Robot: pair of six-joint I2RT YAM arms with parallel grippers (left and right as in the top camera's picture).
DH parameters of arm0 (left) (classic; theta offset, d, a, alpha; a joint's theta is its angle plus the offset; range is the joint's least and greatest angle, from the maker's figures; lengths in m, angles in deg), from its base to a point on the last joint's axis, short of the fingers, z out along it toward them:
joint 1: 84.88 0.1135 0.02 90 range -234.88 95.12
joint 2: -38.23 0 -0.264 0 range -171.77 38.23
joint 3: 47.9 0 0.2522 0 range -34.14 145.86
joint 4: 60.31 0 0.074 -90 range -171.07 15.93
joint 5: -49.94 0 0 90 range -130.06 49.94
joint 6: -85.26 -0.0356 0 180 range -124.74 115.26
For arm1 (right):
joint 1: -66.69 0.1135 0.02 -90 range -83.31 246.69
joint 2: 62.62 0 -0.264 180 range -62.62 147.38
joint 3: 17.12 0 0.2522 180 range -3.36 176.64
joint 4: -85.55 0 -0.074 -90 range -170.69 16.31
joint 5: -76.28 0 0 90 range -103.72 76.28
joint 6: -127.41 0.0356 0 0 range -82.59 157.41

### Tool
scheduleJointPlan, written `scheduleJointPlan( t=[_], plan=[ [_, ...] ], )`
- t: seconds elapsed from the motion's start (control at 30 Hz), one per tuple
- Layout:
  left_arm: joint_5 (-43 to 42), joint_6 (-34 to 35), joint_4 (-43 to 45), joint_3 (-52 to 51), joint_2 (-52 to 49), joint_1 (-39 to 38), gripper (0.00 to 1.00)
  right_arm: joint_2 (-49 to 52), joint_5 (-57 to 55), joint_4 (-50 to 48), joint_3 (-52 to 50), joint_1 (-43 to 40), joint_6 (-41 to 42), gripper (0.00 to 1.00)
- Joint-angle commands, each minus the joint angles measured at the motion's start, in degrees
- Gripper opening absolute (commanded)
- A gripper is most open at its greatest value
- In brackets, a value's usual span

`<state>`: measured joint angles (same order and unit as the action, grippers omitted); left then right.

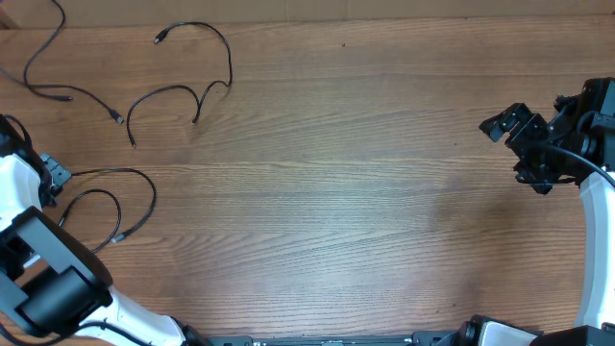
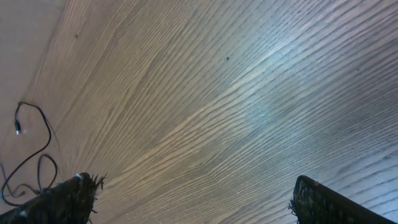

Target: Untangle cables

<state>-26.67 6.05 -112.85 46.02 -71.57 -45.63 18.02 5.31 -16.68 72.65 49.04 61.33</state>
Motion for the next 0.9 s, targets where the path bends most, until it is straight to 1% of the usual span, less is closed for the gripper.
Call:
scheduleJointPlan(
  t=[0.0,0.13,0.27,0.3,0.37,0.5,0.6,0.67,0.77,0.8,0.87],
  plan=[
    [2.0,0.8,3.9,-0.3,-5.7,-0.3,0.04,0.2,-0.6,-0.2,0.5,-0.1,-0.2,1.0],
    [0.1,0.8,2.7,0.5,-8.3,-0.3,0.04,0.2,-0.6,-0.2,0.5,-0.1,-0.2,1.0],
    [-11.2,0.8,-2.1,3.2,-6.3,-0.4,0.04,0.2,-0.6,-0.2,0.5,-0.1,-0.2,1.0],
    [-14.6,0.8,-4.2,4.7,-4.9,-0.7,0.04,0.2,-0.6,-0.2,0.5,-0.1,-0.2,1.0],
    [-17.9,0.8,-6.2,6.6,-2.4,-1.4,0.04,0.2,-0.6,-0.2,0.5,-0.1,-0.2,1.0],
    [-19.3,0.9,-10.6,10.0,4.7,-3.5,0.05,0.2,-0.6,-0.2,0.5,-0.1,-0.2,1.0],
    [-23.2,1.1,-13.3,10.8,11.6,-5.6,0.13,0.2,-0.6,-0.2,0.5,-0.1,-0.2,1.0],
    [-26.9,1.1,-14.1,10.8,15.0,-7.2,0.16,0.2,-0.6,-0.2,0.5,-0.1,-0.2,1.0],
    [-33.3,1.0,-15.9,10.8,19.5,-11.6,0.2,0.2,-0.6,-0.2,0.5,-0.1,-0.2,1.0],
    [-33.8,1.0,-16.6,10.8,20.1,-12.9,0.21,0.2,-0.6,-0.2,0.5,-0.1,-0.2,1.0],
    [-33.8,1.0,-19.9,10.8,21.1,-17.8,0.22,0.2,-0.6,-0.2,0.5,-0.1,-0.2,1.0]
  ],
)
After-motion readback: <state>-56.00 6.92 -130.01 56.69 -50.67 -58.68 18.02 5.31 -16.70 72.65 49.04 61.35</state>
